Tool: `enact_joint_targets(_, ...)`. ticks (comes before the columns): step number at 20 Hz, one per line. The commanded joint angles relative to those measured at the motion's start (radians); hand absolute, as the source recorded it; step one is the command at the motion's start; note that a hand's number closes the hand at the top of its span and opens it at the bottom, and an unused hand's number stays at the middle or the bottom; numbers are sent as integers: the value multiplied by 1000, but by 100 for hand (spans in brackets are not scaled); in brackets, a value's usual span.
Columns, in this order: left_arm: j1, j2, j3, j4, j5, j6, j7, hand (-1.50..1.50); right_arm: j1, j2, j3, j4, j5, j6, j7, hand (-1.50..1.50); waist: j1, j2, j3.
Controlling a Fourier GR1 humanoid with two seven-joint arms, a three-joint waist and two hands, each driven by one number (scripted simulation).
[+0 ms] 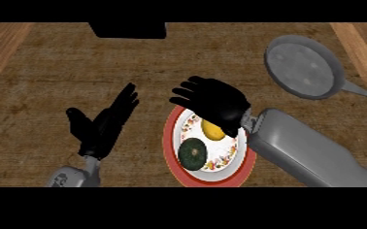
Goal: Pick the lemon from the plate and place it in the pan
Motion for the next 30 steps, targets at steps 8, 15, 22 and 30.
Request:
enact_joint_targets(8, 21, 19, 26, -78, 20, 9, 51, 0, -68, 255, 239, 6, 151, 604, 517, -150, -18, 3, 5)
enact_joint_targets(15, 3, -17, 51, -1, 2, -13, 3, 0, 130, 368, 255, -37, 232, 696, 711, -150, -27, 15, 6)
enact_joint_targets(22, 53, 7, 46, -172, -21, 4, 132, 0, 181, 317, 250, -72, 350, 654, 682, -150, -17, 14, 7)
enact_joint_targets(30, 41, -17, 91, -77, -26, -56, 66, 0, 109, 280, 229, 59, 495, 568, 583, -150, -15, 17, 6)
